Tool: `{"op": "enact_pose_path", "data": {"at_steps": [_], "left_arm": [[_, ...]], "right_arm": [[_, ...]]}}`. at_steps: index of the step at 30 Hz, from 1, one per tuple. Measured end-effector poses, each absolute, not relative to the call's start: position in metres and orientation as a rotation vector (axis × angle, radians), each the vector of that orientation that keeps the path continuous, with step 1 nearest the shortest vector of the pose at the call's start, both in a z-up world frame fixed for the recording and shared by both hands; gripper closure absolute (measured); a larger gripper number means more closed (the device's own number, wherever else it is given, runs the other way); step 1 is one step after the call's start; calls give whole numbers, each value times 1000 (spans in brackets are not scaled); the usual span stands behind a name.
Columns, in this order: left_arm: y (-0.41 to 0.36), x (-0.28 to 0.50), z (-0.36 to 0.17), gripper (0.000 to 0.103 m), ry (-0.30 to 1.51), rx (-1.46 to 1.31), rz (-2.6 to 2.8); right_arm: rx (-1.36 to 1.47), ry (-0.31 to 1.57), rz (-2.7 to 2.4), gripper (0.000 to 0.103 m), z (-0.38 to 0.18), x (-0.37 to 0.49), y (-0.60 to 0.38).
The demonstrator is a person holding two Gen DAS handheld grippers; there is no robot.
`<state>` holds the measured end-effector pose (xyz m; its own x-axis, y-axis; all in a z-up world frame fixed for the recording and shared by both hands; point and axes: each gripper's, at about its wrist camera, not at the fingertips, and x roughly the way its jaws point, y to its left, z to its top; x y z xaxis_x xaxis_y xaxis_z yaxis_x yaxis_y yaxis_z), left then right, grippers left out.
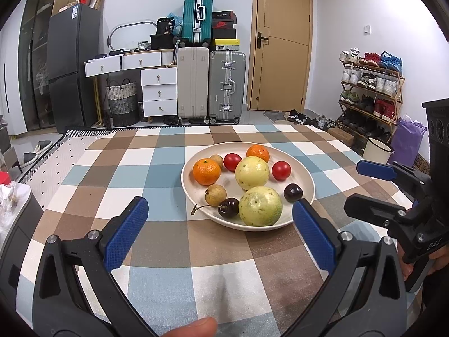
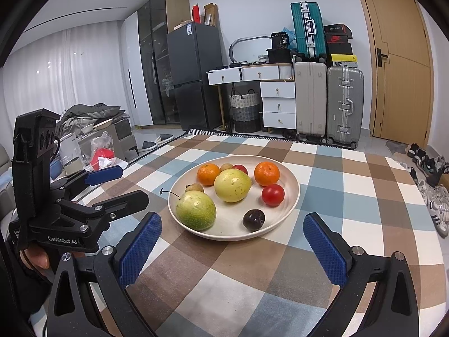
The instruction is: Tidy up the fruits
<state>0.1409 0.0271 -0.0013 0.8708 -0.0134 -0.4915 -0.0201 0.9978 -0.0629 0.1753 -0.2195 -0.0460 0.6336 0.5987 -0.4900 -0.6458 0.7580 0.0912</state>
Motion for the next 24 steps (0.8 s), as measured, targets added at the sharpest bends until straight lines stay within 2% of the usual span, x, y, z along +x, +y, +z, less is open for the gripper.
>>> {"op": "enact_pose_path", "data": {"at_steps": [24], "left_arm": [[27, 140, -2, 0, 513, -64, 3]], "right_arm": [[-98, 523, 714, 0, -47, 176, -220]]}}
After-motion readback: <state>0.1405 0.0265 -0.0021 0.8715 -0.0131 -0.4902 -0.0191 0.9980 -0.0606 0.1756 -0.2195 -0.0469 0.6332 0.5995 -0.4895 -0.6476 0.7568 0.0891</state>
